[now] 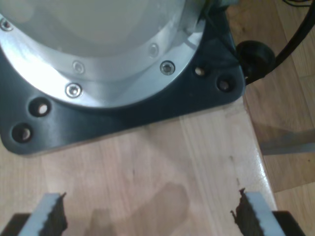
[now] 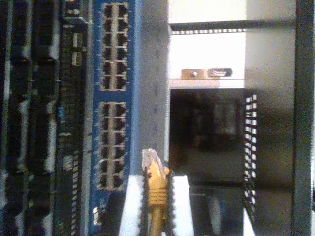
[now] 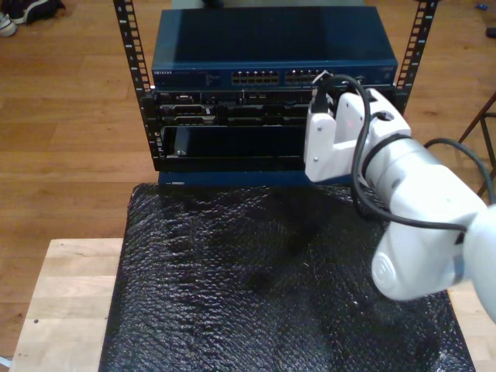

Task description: Grab the cable and plug it in

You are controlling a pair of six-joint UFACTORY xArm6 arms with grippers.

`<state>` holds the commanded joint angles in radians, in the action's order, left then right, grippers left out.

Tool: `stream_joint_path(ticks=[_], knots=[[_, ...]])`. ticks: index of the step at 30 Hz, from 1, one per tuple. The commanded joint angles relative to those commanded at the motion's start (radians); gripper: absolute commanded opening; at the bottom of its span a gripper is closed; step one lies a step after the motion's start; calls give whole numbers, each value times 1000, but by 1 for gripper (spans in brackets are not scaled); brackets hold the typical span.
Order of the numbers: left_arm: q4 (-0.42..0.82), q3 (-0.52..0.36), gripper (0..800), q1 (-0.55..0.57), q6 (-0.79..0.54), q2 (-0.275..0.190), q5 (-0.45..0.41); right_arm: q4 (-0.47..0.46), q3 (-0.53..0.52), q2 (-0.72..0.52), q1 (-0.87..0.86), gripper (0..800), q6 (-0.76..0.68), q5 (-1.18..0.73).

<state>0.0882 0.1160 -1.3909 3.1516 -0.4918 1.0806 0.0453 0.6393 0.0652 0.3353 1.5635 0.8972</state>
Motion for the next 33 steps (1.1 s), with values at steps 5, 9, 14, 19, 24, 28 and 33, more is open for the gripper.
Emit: stream_joint_path(ticks=[5,9,14,19,24,28,33], knots=[[0,0,800,0,0,0,0,20,63,75,2,0,-11,3],[0,0,800,0,0,0,0,55,97,135,6,0,-8,35],[0,0,800,0,0,0,0,72,94,183,11,0,0,140],[0,0,800,0,0,0,0,149,98,210,21,0,12,193],[0,0,800,0,0,0,0,186,101,264,25,0,31,321],[0,0,800,0,0,0,0,224,104,282,25,0,37,345],[0,0,800,0,0,0,0,278,104,325,44,0,107,423]])
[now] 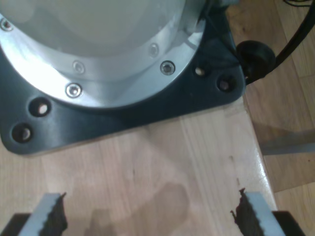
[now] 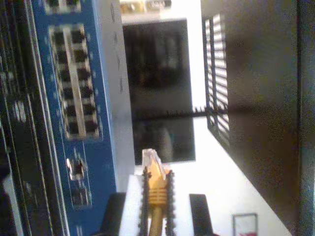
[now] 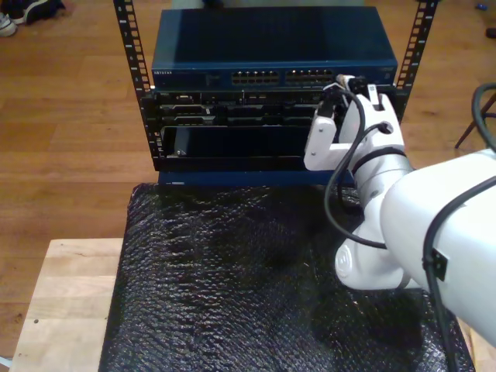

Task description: Grab the cable and plug it in

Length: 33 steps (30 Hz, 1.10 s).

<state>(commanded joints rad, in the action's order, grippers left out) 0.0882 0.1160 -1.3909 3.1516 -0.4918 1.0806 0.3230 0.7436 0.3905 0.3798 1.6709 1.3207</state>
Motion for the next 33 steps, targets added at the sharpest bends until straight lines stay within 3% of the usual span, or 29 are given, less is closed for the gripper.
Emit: stream_joint_path(ticks=[10,33], knots=[[0,0,800,0,0,0,0,51,28,68,28,0,57,89],[0,0,800,0,0,0,0,187,278,259,66,0,130,117]])
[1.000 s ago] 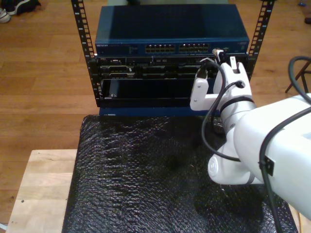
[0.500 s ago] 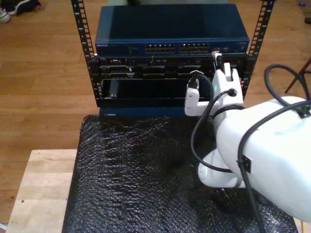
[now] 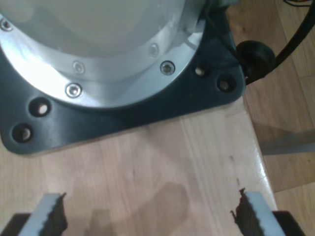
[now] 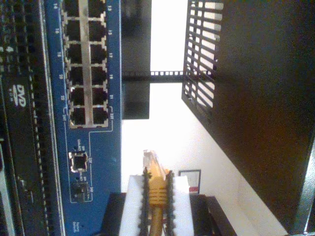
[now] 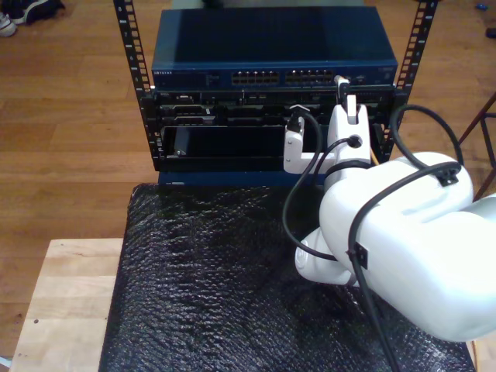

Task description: Grab the cable and plug it in

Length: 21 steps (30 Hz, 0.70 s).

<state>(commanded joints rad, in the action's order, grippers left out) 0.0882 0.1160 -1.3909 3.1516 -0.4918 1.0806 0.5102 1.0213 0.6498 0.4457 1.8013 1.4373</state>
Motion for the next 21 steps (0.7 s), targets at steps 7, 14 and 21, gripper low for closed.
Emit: stream_joint_path(ticks=[7,14,21], knots=[[0,0,800,0,0,0,0,0,54,31,0,0,8,-5],[0,0,800,0,0,0,0,18,63,41,0,0,3,-11],[0,0,800,0,0,0,0,44,98,64,0,0,3,-12]])
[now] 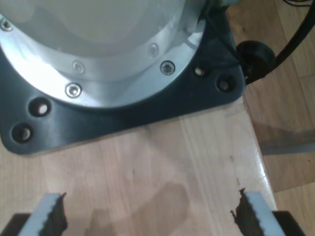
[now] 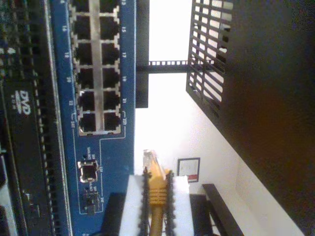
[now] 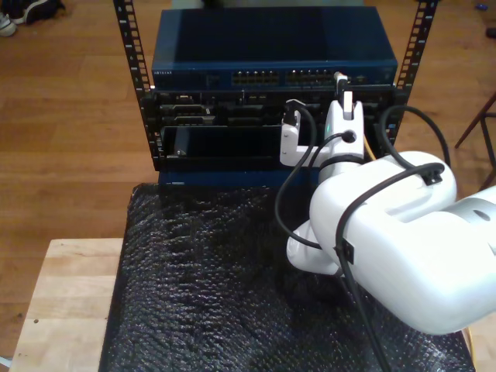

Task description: Grab the cable and plug it in

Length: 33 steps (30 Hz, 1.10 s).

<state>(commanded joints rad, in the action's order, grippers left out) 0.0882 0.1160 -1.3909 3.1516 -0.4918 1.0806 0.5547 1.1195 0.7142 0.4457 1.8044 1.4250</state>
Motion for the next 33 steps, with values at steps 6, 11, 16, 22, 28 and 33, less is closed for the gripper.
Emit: stream_joint_path(ticks=[6,11,16,22,28,33], knots=[[0,0,800,0,0,0,0,6,8,11,0,0,0,-5],[0,0,800,0,0,0,0,8,9,18,0,0,-2,-6],[0,0,800,0,0,0,0,18,38,43,11,0,-3,-6],[0,0,800,0,0,0,0,23,48,46,12,0,-8,-8],[0,0,800,0,0,0,0,23,48,51,12,0,-40,-9],[0,0,800,0,0,0,0,23,58,57,12,0,-41,-15]])
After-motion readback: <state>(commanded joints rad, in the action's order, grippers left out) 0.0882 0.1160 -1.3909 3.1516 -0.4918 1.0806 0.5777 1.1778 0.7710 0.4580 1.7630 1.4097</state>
